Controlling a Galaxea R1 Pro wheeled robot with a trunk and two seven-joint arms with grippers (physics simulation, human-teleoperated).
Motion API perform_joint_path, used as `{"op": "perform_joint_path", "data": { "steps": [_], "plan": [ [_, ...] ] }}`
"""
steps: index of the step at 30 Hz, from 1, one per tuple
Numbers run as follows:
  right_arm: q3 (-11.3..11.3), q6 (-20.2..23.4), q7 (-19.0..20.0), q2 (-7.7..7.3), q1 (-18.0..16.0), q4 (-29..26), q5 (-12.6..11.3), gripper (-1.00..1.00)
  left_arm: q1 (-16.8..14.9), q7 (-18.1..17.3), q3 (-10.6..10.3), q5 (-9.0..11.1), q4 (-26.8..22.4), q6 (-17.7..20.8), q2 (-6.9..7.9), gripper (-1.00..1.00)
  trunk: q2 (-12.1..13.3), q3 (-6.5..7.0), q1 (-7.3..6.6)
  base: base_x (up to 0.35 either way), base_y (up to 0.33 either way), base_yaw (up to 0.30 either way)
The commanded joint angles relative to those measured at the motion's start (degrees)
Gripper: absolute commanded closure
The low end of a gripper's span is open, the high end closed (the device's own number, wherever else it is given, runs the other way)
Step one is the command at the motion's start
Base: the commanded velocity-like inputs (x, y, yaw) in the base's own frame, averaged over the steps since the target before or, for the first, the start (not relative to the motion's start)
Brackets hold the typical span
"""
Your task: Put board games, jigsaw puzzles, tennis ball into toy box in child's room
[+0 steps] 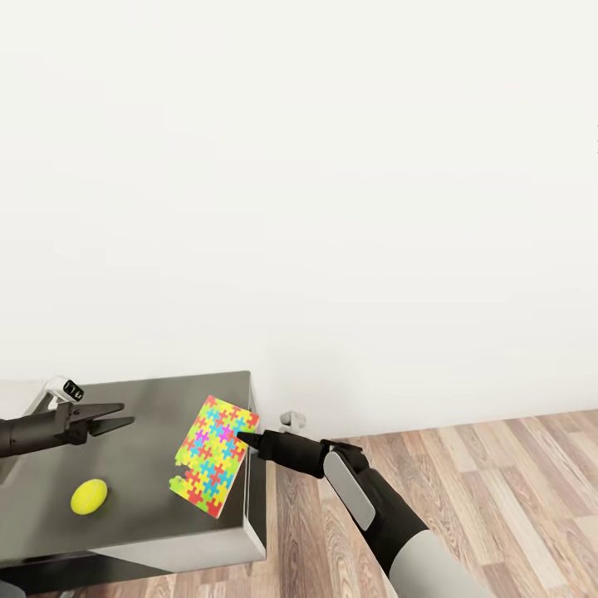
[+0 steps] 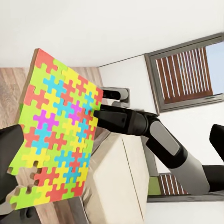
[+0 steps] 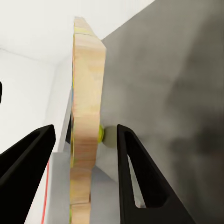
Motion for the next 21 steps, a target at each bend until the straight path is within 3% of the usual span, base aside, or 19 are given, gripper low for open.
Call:
{"op": "perform_joint_path", "data": {
  "steps": [1,17,21],
  "plan": [
    [-0.03,0.32,-0.03,0.00,-0.04,-0.02,-0.31,1.00,-0.03,-0.21,-0.04,0.00,-0.04,0.61,0.00,-1.00,-0.10,-0.01,0.04,0.000,0.000,0.000],
    [0.03,0.32,-0.10,0.00,-0.04,-0.04,-0.22,1.00,-0.04,-0.21,-0.21,0.00,-0.24,0.61,-0.24,-1.00,-0.10,1.51,0.04,-0.001,0.000,0.000],
    [0.03,0.32,-0.11,0.00,-0.04,-0.04,-0.21,1.00,-0.04,-0.21,-0.21,0.00,-0.24,0.61,-0.21,-1.00,-0.10,1.89,0.04,-0.158,0.000,0.000]
  ]
}}
